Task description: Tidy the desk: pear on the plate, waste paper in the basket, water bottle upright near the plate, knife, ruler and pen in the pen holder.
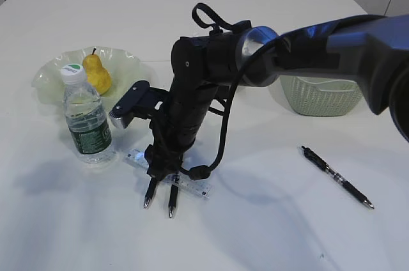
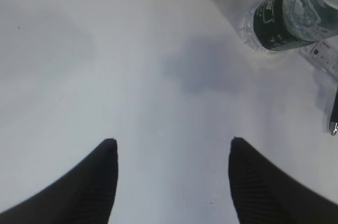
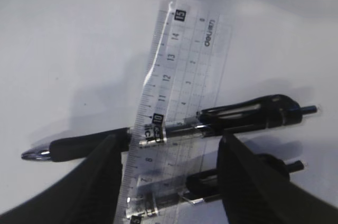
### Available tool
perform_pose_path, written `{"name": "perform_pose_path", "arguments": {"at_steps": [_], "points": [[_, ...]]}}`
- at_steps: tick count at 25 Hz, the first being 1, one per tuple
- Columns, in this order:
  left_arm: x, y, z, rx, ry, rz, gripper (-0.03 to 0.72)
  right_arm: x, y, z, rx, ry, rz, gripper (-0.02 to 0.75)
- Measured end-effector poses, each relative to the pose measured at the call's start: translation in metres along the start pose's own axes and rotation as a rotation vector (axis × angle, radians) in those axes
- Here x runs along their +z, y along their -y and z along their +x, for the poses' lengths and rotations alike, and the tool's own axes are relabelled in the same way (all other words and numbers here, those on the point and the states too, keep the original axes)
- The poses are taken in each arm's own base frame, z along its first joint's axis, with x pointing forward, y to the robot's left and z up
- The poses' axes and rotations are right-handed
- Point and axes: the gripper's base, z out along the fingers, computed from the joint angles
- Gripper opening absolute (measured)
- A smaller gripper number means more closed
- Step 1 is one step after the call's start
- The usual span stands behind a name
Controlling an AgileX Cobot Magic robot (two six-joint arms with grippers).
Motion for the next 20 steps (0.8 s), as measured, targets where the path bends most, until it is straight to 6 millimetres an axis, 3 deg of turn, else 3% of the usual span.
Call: {"name": "perform_pose_path", "arguments": {"at_steps": [20], "points": [[0.0000, 0.0000, -0.0002, 0.000, 0.002, 0.000, 0.466, 0.0000, 0.0007, -0.0006, 0.001, 0.006, 0.008, 0.428]]}}
